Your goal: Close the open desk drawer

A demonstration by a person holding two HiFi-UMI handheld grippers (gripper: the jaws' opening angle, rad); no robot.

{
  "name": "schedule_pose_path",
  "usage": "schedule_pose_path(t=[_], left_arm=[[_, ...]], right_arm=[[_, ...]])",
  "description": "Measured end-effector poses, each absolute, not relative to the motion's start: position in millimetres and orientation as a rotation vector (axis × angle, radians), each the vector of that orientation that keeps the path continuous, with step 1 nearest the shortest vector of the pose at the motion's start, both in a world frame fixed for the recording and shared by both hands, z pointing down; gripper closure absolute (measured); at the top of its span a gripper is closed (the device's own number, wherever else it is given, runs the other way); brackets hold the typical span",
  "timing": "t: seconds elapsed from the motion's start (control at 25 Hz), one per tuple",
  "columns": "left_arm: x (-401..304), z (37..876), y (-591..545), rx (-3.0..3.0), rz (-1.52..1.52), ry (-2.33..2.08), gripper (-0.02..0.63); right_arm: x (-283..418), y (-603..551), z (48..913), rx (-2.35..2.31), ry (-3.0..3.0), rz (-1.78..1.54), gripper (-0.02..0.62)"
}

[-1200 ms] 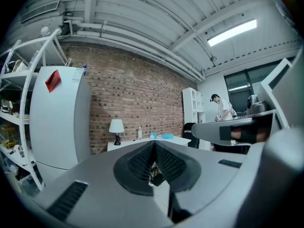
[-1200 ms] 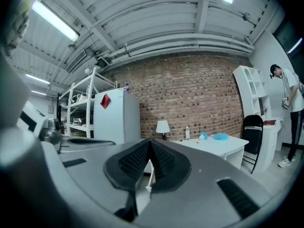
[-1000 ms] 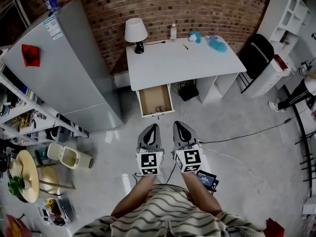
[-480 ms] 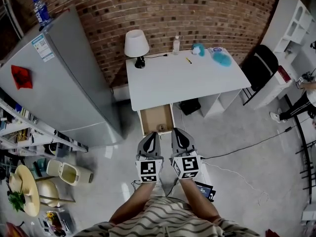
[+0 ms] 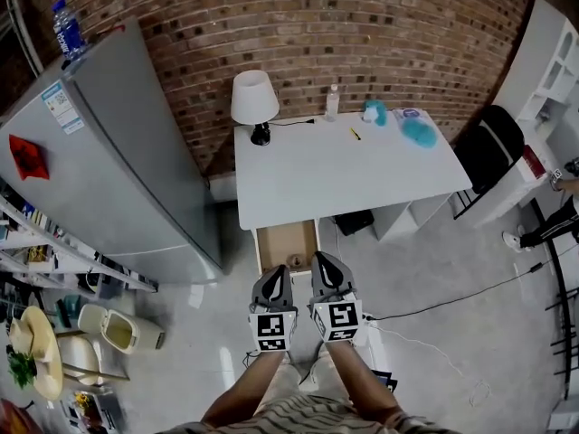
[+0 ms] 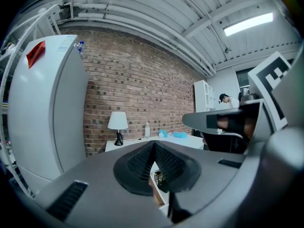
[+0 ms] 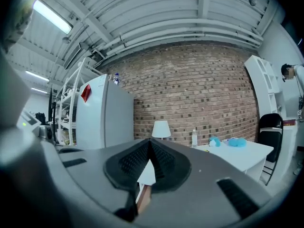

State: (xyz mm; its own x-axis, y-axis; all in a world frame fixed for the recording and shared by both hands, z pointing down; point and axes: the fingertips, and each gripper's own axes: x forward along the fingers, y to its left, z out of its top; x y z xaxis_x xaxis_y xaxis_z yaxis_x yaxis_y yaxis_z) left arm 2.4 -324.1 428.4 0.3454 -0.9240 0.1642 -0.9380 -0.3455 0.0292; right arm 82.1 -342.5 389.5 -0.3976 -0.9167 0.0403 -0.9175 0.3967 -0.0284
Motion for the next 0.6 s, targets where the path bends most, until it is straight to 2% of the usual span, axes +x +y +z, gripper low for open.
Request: schedule_pose_path(t=[0.6], left_arm=[[2.8,540.9,-384.6,2.411,0.097,-1.725,0.6]], right_arm=[[88.1,-413.6,508.3,1.746,-2.587,0.07,0.584]])
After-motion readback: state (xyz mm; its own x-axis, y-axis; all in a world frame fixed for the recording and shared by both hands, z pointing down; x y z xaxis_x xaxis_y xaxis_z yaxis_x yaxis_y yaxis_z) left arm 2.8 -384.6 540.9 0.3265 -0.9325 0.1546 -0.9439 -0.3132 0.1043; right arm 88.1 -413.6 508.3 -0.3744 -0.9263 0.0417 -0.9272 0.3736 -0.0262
